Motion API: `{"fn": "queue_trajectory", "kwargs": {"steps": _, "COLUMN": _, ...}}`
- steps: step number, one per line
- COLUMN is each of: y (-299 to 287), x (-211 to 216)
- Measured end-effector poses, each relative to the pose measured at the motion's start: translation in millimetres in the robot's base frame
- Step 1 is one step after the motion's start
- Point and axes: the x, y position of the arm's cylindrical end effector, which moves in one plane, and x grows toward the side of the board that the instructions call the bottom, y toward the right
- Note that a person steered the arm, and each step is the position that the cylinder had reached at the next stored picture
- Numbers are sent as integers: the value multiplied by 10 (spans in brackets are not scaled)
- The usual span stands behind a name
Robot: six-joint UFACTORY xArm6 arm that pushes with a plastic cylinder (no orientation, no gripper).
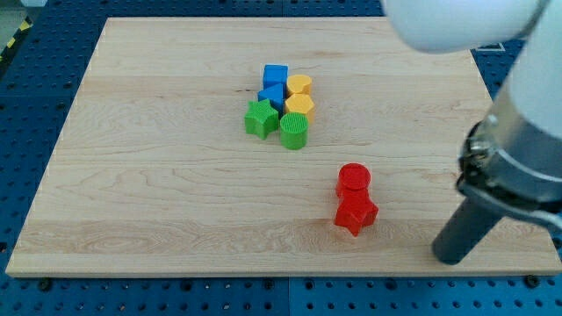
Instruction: Move the red star into the group of the blocks
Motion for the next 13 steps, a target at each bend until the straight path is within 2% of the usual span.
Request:
{"fn": "queue_trajectory", "kwargs": {"steps": 1, "y": -194, "x": -127}}
{"fn": "queue_trajectory", "kwargs": {"steps": 3, "y": -1151, "x": -303}}
{"fn": "queue_trajectory", "kwargs": {"steps": 5, "y": -1674, "x": -779}}
{"fn": "queue_trajectory", "kwargs": {"steps": 7, "y": -1532, "x": -876}}
{"fn": "queue_trajectory", "kwargs": {"steps": 13, "y": -1730, "x": -1485}}
